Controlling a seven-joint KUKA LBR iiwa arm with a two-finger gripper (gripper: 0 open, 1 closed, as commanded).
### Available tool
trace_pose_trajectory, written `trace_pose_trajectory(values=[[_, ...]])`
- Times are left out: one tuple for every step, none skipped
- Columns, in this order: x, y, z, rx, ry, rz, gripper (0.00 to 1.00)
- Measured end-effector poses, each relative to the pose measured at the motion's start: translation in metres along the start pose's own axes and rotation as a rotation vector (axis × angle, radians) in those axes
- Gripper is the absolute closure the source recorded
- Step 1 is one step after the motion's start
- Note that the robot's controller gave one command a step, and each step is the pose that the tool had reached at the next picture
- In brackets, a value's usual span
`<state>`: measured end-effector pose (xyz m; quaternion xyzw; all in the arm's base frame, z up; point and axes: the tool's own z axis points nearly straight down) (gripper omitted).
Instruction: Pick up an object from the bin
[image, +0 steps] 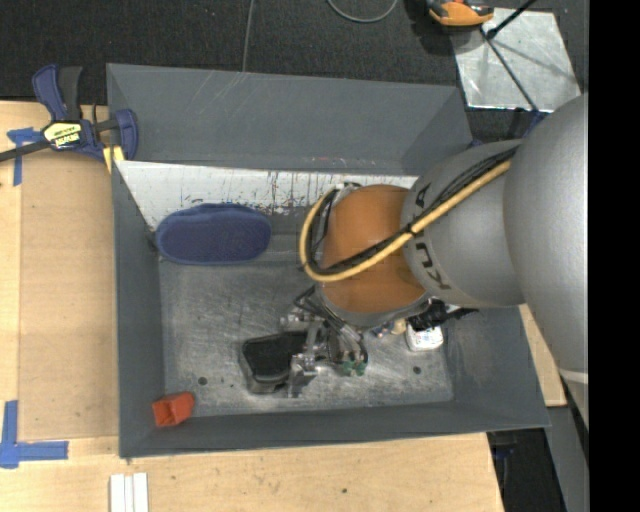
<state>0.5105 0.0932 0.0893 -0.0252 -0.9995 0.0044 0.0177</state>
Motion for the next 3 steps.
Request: trace_pose_trajectory(values=[[0.002,0.000,-0.014,-0.008,-0.030,0.001,1.00],[0.003,-0.001,-0.022,-0.009,-0.033,0.002,1.00],[0.005,-0.003,-0.059,-0.009,-0.035,0.004,1.00]])
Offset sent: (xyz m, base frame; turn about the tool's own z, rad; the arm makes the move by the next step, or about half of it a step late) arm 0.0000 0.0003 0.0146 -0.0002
